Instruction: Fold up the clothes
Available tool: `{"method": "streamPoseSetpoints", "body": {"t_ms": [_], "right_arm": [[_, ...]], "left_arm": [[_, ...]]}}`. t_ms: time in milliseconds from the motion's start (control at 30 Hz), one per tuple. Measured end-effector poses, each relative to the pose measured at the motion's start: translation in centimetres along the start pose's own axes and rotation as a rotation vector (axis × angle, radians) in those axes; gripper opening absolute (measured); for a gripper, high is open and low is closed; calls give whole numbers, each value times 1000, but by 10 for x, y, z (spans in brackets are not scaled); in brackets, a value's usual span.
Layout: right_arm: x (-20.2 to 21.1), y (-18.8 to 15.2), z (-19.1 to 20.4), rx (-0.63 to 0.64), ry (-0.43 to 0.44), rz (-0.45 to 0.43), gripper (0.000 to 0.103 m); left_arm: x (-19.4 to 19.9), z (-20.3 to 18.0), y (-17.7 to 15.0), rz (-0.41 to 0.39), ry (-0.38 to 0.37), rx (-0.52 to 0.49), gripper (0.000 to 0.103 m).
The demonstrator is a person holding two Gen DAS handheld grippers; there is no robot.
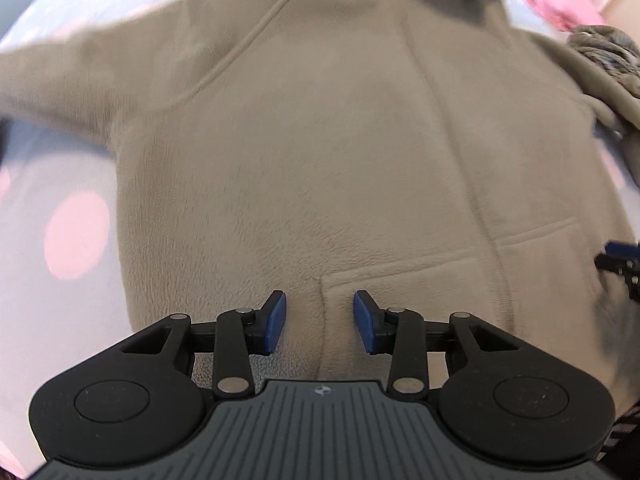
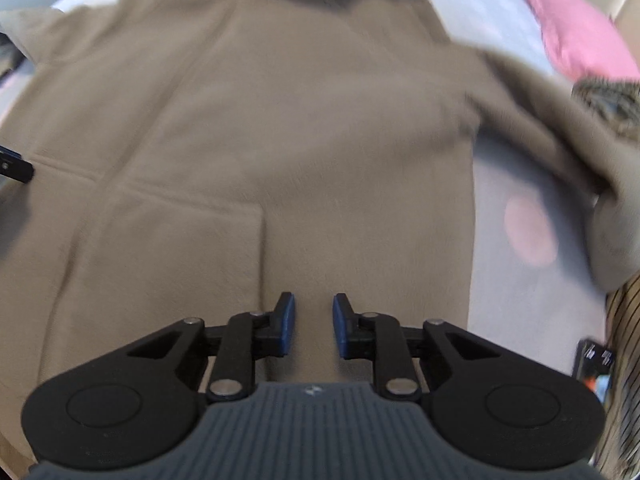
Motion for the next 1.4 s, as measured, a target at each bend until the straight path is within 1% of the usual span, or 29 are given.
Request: {"method": "streamPoseSetpoints", "body": {"t_ms": [100, 233, 433, 567, 633, 667, 733, 767, 867, 900, 933, 1033, 1133, 1167, 1267, 1300, 1400], "right_arm": [[0, 2, -1, 1, 10, 14, 25], [8, 12, -1, -15, 29, 17, 25], [14, 37, -14, -17, 15, -36, 25], [11, 64, -43, -45, -26, -62, 25], [12, 82, -59, -64, -35, -80, 25], [12, 94, -65, -76, -26, -92, 26], [12, 117, -78, -100, -10, -117, 32], [12, 129, -84, -112, -2, -129, 36], [13, 164, -103, -148, 23, -166, 39], [13, 178, -103, -154, 44, -178, 42], [13, 193, -103, -158, 69, -192, 43], [10, 243, -97, -173, 143, -243, 50], [3, 292, -86, -193, 199, -284, 53], [0, 308, -80, -201, 208, -299, 55], [-15, 352, -66, -212, 209, -334, 63], [-20, 367, -62, -214, 208, -344, 64], [-41, 397, -55, -206, 173, -331, 64]], "left_arm": [[-6, 7, 1, 19, -28, 42, 39], [0, 7, 8, 34, -41, 49, 39], [17, 14, 33, -55, -43, 47, 39], [29, 26, 61, -137, -19, 59, 39], [33, 34, 79, -175, -20, 70, 39], [35, 39, 88, -192, -20, 75, 39], [38, 49, 106, -226, -19, 88, 40], [36, 53, 119, -242, -16, 95, 44], [37, 56, 159, -289, -21, 101, 49], [37, 56, 173, -303, -27, 98, 49], [37, 54, 185, -316, -37, 92, 51], [32, 45, 228, -361, -75, 71, 56], [25, 37, 268, -394, -100, 81, 57], [22, 34, 282, -404, -108, 84, 57], [7, 24, 320, -398, -139, 101, 57], [-3, 22, 331, -382, -154, 112, 57], [-34, 18, 355, -293, -181, 145, 57]]}}
Point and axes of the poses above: each gripper's, at about its wrist camera, not at the fingertips, and x roughly against the way its jaws point, z to its left, y to its top, the point moved 3 cm from there along -x, roughly the way its jaws point, and after that the axes turned 3 degrees about -z, right-handed, at the moved point
